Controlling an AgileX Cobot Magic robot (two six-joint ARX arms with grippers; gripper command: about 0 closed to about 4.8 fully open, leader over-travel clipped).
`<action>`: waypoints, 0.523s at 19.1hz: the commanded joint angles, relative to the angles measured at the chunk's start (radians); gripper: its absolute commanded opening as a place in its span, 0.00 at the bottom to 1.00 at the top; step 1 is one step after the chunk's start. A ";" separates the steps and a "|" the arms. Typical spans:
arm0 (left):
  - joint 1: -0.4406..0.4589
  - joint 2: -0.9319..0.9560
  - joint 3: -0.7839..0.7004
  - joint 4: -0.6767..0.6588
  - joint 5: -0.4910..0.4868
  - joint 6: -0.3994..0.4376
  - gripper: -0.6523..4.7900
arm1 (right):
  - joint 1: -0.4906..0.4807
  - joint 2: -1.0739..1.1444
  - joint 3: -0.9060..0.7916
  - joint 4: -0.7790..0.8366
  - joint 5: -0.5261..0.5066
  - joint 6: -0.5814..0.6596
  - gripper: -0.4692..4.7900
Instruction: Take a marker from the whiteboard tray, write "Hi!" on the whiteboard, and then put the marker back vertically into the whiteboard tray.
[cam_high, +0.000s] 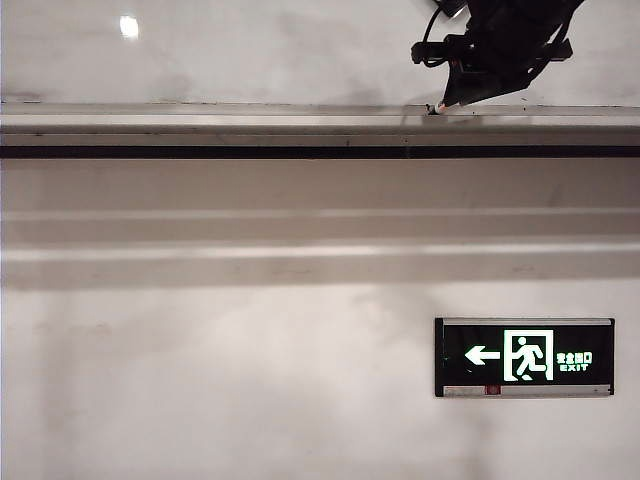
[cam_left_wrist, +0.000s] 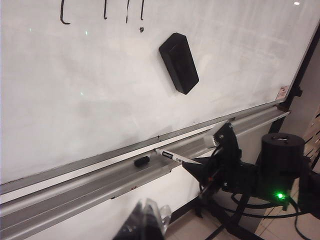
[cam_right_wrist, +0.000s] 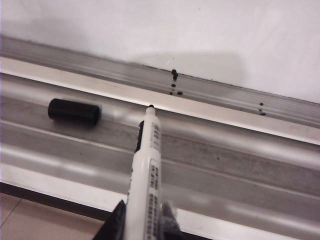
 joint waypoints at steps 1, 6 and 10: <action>0.000 -0.002 0.005 0.013 0.003 0.004 0.11 | 0.000 0.016 0.029 0.021 0.001 0.004 0.09; 0.000 -0.003 0.005 0.014 0.003 0.004 0.11 | 0.000 0.029 0.034 0.033 0.001 0.005 0.09; 0.000 -0.003 0.005 0.014 0.003 0.004 0.11 | 0.000 0.043 0.034 0.041 0.001 0.032 0.09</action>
